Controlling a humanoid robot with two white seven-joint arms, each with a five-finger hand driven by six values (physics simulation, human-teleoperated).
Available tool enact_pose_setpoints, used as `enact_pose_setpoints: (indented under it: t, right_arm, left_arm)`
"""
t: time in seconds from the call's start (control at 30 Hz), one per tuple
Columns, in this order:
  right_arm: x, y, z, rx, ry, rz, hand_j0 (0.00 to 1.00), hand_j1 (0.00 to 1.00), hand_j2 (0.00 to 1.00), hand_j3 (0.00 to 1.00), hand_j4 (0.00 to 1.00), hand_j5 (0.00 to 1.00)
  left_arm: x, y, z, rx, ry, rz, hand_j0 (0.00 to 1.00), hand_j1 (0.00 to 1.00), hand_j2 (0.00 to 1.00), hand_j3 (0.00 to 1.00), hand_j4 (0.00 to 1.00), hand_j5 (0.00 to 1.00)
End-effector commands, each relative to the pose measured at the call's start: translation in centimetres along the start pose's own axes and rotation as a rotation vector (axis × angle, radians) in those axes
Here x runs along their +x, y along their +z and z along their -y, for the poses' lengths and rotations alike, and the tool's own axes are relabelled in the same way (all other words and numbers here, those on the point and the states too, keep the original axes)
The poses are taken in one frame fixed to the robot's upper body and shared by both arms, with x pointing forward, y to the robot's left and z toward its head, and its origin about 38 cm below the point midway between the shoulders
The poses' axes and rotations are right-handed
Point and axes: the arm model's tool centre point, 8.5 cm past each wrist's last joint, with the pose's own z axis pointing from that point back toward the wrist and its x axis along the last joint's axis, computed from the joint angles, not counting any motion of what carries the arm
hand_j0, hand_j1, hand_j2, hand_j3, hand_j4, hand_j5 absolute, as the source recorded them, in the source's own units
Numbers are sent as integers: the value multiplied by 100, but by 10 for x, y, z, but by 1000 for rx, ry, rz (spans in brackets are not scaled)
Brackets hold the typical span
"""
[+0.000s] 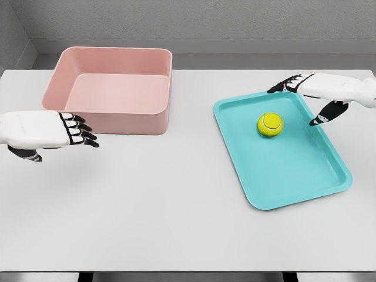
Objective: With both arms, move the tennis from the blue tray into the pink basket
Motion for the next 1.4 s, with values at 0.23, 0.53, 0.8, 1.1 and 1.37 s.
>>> enact_pose_setpoints:
  t: [0.23,0.53,0.8,1.1,1.37]
  right_arm:
    - [3,-9,-12,-47,-20,13,100,100,100,100,100,100]
    - [12,-51,-24,77,-35,7,100,100,100,100,100,100]
    - [-5,-66,-36,154,-49,-56,100,100,100,100,100,100]
    - [-6,-91,-45,190,-60,-63,100,100,100,100,100,100]
    - [-13,-90,-51,205,-74,-83,100,100,100,100,100,100]
  left_arm:
    - [7,-16,4,15,20,38,100,100,100,100,100,100]
    - [9,-19,7,13,27,47,100,100,100,100,100,100]
    - [10,-20,5,18,24,50,100,100,100,100,100,100]
    - [20,-35,16,-2,47,97,100,100,100,100,100,100]
    - [22,-35,25,-33,59,104,100,100,100,100,100,100]
